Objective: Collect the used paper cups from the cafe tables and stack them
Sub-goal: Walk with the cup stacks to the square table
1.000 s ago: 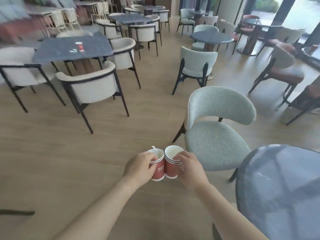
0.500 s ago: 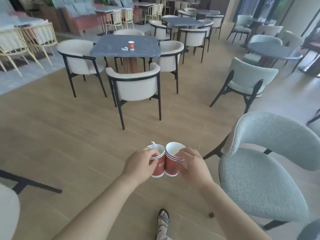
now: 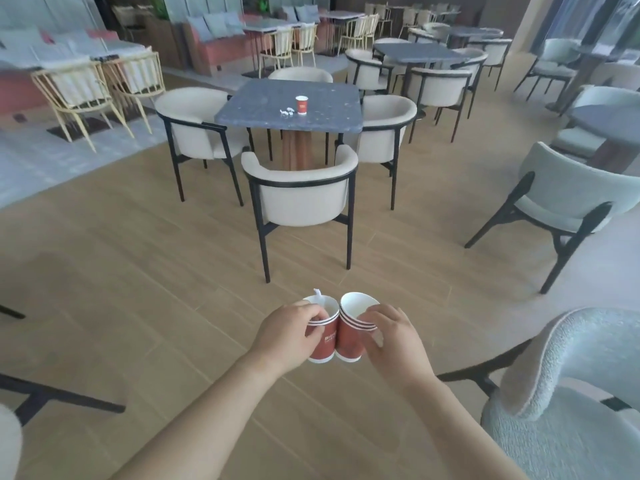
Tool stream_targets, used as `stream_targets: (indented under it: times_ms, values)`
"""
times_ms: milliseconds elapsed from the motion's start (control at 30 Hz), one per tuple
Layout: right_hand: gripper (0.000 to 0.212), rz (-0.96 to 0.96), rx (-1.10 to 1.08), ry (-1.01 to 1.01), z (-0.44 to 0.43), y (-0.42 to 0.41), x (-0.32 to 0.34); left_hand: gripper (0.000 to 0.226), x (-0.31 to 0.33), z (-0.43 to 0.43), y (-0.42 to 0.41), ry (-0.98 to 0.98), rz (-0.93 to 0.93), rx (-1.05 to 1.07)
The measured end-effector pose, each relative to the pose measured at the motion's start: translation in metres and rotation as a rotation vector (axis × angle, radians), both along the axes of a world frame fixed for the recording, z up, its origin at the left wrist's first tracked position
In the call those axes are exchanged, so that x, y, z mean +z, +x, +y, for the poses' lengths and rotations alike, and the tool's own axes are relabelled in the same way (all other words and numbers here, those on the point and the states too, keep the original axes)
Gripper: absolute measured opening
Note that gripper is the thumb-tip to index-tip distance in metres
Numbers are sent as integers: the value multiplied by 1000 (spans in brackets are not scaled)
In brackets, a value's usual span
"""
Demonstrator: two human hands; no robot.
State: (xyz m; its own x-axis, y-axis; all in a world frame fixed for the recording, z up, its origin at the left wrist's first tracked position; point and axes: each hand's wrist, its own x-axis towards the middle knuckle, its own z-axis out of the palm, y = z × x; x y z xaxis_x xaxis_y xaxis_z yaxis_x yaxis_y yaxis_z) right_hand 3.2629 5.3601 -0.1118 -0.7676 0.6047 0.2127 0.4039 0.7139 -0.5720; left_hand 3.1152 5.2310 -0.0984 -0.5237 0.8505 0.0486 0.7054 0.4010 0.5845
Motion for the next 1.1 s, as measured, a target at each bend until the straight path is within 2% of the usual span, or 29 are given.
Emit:
stream_targets:
  times_ms: [433,767,1100]
  values:
    - [23,-4,109,16,65,-144,-7,14,-12,47,-124,21,-11,147]
    - [21,10,143,54,104,-356,-3,15,-6,86,-328,47,-24,211]
    - [14,16,305,22,91,-562,-5,13,-1,53,-513,5,-23,377]
